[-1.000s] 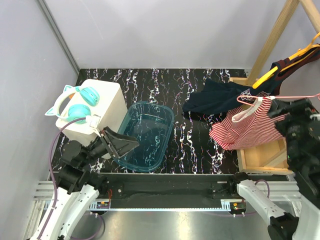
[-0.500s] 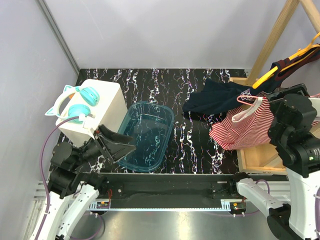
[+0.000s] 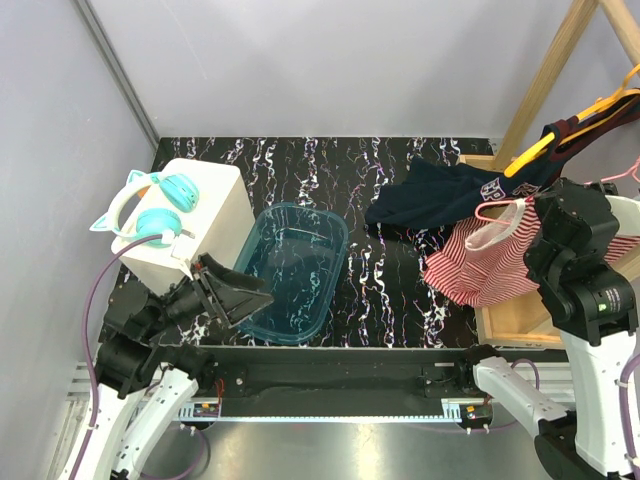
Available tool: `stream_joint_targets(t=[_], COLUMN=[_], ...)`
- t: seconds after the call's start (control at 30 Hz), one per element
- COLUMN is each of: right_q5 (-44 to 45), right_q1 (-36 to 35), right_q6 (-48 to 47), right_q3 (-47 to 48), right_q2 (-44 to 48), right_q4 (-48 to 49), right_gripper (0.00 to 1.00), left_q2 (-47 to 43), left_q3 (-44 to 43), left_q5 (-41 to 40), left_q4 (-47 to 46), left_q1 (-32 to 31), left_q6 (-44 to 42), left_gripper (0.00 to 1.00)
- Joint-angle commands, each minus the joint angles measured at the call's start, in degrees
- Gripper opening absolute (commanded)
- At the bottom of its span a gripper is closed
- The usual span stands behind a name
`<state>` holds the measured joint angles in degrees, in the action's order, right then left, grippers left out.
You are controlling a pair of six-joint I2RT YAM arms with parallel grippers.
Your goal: Remove the tank top from the hanger
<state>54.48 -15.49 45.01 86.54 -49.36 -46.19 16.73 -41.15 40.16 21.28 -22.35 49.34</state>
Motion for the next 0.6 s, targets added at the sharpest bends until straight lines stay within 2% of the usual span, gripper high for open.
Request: stream_joint_targets(t=[0.0, 0.3, 0.47, 0.57], right_q5=[2.12, -8.15, -21.67, -29.85], right_q1=[0.19, 0.19, 0.19, 0.19], right_q6=[-0.98, 0.33, 1.04, 1.31], right_q3=[0.99, 5.12, 4.52, 0.83], right_q2=[1.02, 4.36, 8.14, 12.7], right_q4=[4.1, 0.42, -4.07, -5.75], right_gripper=[0.02, 0.0, 0.0, 0.0], left_q2=[0.32, 1.19, 2.08, 2.34], left_q3=[-2.62, -3.59, -3.15, -2.98], left_q5=[1.06, 0.27, 0.18, 0.01], left_q4=[0.08, 0.17, 0.08, 0.08], left_q1=[0.2, 0.11, 0.2, 0.2], left_q6=[-0.65, -0.82, -1.09, -1.26], left_gripper=[0.99, 0.99, 0.99, 0.99])
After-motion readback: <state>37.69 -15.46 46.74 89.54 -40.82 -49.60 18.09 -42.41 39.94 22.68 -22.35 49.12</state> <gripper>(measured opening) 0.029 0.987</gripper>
